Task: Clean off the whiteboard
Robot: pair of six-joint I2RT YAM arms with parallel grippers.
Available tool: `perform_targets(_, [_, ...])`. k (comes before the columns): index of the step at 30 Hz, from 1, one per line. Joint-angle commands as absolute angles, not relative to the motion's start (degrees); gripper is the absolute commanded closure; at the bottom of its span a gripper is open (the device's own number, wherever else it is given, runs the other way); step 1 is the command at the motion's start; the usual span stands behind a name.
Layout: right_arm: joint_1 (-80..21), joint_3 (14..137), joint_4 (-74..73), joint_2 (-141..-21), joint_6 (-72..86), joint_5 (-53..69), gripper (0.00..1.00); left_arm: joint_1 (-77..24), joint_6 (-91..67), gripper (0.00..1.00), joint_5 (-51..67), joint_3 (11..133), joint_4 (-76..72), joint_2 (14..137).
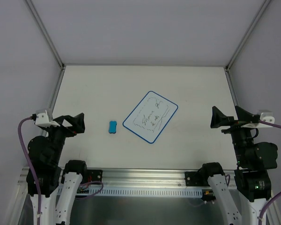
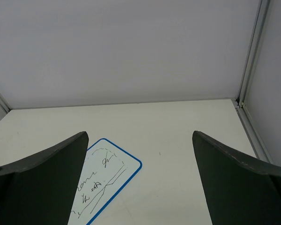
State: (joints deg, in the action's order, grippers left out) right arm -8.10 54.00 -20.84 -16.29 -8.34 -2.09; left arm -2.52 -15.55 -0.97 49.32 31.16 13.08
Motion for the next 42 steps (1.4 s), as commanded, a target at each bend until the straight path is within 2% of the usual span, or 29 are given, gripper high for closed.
perform_targets(1, [-8.4,55.2,-19.7,-16.8,-7.7,-2.0,0.01,-2.1,-15.2,0.01,-0.2,50.7,32.1,14.9])
perform_targets(14, [-8.4,52.2,-19.9,-20.9,-4.2,5.8,0.01,-2.1,-16.6,0.01,5.3,50.8,38.2,30.6])
perform_targets(21, [-8.4,49.1,-19.9,-27.4,-1.1,10.8,0.01,-2.5,-19.4,0.01,12.2,51.3,38.1,48.4])
perform_targets(31, [-8.4,46.0,-18.1,-35.0,-0.8,19.1,0.01,-17.2,-27.0,0.01,-5.3,57.7,36.7,67.7])
perform_targets(42, [-8.4,43.5,-18.7,-38.3,-0.3,22.1,0.01,-22.0,-30.0,0.01,-12.6,59.5,34.3,83.0])
